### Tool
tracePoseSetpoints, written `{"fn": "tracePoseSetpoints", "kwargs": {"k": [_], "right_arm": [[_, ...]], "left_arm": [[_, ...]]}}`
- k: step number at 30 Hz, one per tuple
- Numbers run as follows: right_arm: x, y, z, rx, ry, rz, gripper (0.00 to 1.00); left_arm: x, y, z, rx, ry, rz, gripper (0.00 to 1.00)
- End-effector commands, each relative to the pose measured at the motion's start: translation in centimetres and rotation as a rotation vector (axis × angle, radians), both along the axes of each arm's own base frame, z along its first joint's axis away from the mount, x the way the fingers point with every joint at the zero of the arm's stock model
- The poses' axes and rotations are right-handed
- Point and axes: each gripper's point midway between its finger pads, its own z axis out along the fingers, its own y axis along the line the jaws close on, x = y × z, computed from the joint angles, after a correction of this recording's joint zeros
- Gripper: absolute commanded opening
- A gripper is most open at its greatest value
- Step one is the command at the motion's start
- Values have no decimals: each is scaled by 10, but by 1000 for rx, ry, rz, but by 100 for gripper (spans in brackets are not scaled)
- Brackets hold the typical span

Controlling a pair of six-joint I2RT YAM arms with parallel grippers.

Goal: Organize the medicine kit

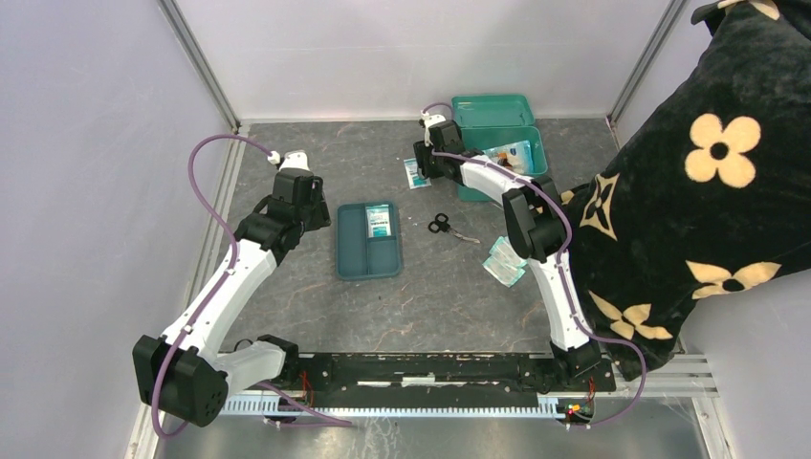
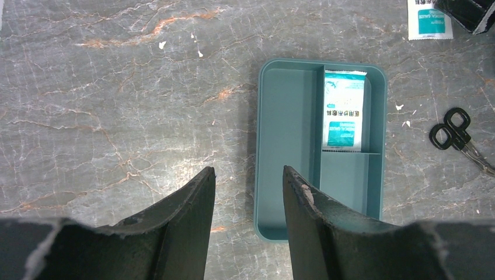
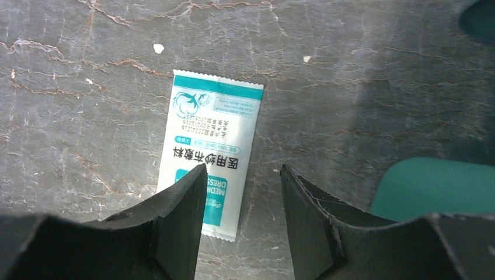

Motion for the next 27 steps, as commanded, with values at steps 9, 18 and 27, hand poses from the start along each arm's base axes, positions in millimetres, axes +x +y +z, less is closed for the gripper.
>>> {"fn": "tracePoseSetpoints", "kwargs": {"k": [9,18,27], "right_arm": [[5,11,-14,20,4,28,49],[-4,7,-17,-3,7,46,28],[-9,7,11,21,-39,49,11]], "left_arm": [[7,-2,9,21,-46,-34,53],[8,-3,8,18,-42,-42,52],[8,-4,7,18,-40,-43,52]]}}
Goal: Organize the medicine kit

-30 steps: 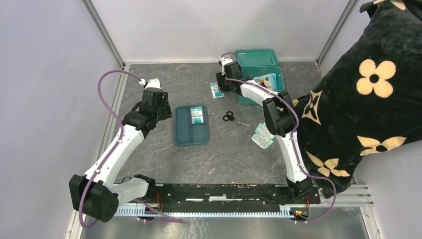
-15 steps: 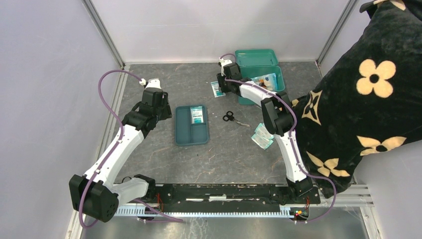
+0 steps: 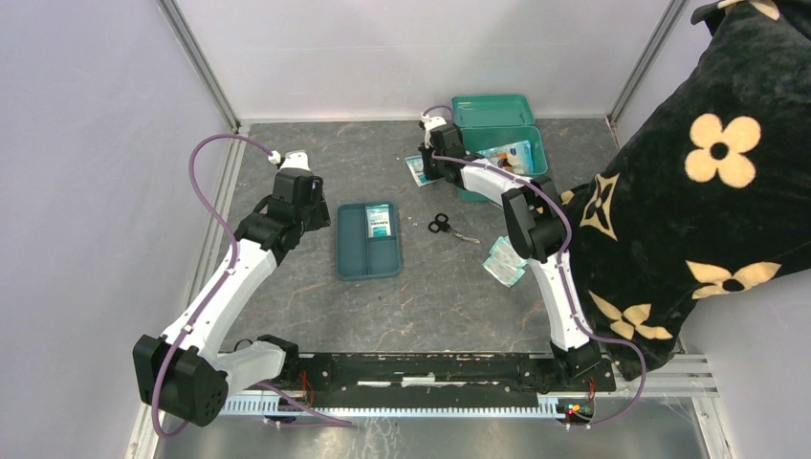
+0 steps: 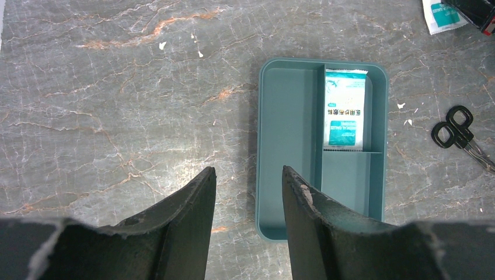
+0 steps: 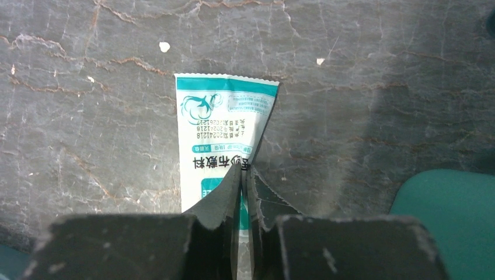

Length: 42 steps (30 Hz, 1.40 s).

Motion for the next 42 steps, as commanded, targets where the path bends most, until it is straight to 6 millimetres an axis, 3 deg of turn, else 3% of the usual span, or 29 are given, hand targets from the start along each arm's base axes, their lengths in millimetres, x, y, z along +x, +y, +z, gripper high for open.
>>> {"fn": "tracePoseSetpoints", "kwargs": {"k": [1,5,8,13,17,27,33,42], "right_arm": [[-10,1,28,12,-24,14,8],[-11,3,65,66,-80,0,0],[-16,7,87,114,-106,-11,0],[-35,13,106,164,-113,-54,0],[-63,19,104,253,-85,-119,0],[-130,58,105,365,-99,-200,0],[-151,70,93,336,-103,-224,0],[-163,95,76,344,-69,-221,0]], "left_arm": [[8,-4,8,8,-43,-33,52],[8,-4,7,8,-41,-34,52],[8,-4,8,8,-43,-34,52],[7,-4,8,8,-41,-34,52],[7,-4,8,7,-43,-33,52],[6,-5,9,0,-47,-39,52],[6,-6,9,-4,-45,-45,52],[5,-6,10,-5,-49,-47,52]]}}
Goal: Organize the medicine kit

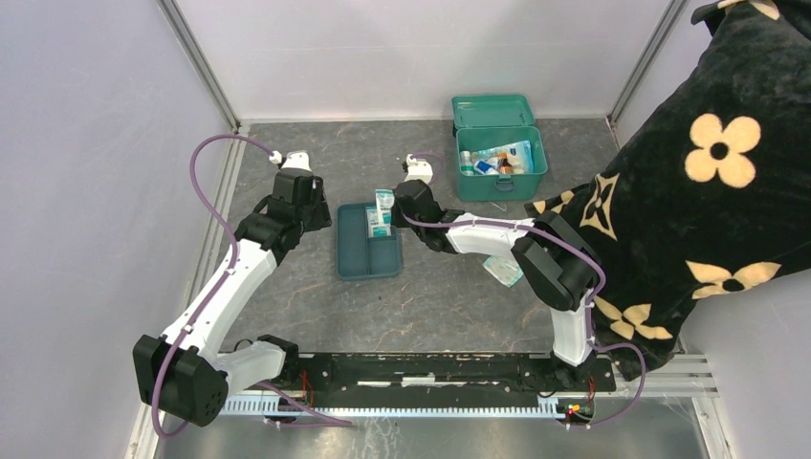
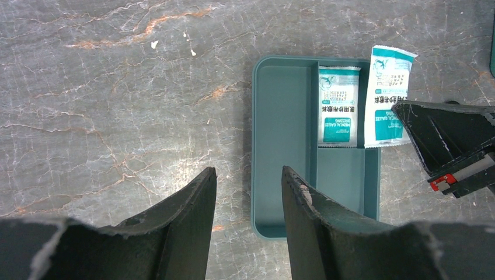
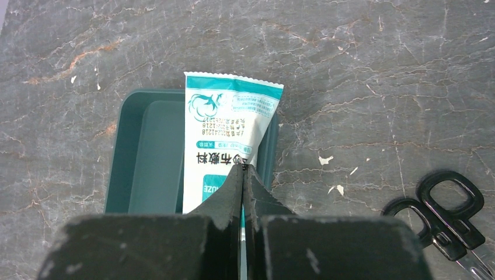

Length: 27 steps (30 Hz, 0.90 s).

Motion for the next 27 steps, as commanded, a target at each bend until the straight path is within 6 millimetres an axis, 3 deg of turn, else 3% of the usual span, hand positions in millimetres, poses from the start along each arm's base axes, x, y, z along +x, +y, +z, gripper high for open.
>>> {"fn": "tracePoseSetpoints", "kwargs": {"k": [1,8,17,22,27], "right_arm": [[6,16,14,55,-33,-31,0],[2,31,0,35,-10,8,0],[1,33,-14,17,11,21,0],[-1,38,-13,24,16,37,9],[-2,39,-13,27,20,46,29]], "left_arm": [[6,-2,10,8,-52,-31,52],[6,-2,10,9,-52,-30,52],[6,-2,9,8,-51,-31,52],[5,-2,9,9,-48,-31,52],[5,-2,9,8,-50,-30,52]]}}
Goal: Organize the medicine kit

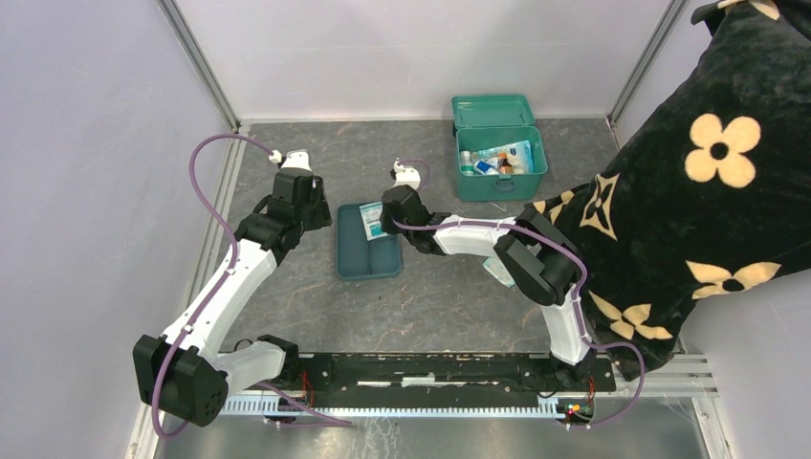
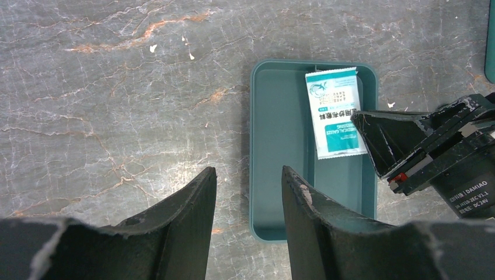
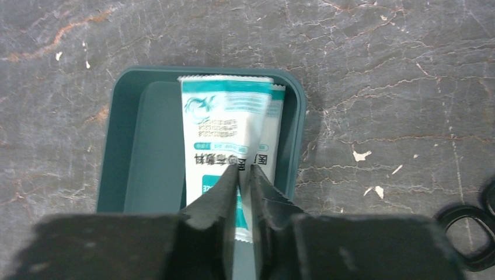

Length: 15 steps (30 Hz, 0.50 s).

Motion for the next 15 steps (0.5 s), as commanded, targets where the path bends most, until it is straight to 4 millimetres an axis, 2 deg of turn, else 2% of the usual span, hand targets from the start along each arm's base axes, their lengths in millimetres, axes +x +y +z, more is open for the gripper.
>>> {"fn": "tracePoseSetpoints", "kwargs": {"k": [1,8,12,15], "right_arm": [[4,15,15,48,-22,10,31],[0,9,21,43,-32,12,33],[1,5,32,33,-73,27,23],[-1,19,44,35,-109,118,15]], "left_arm": [[3,-1,8,15,-40,-27,52],[3,-1,9,14,-43,-28,52],[3,-1,8,12,-42,-30,52],[3,-2,8,13,-41,-31,52]]}}
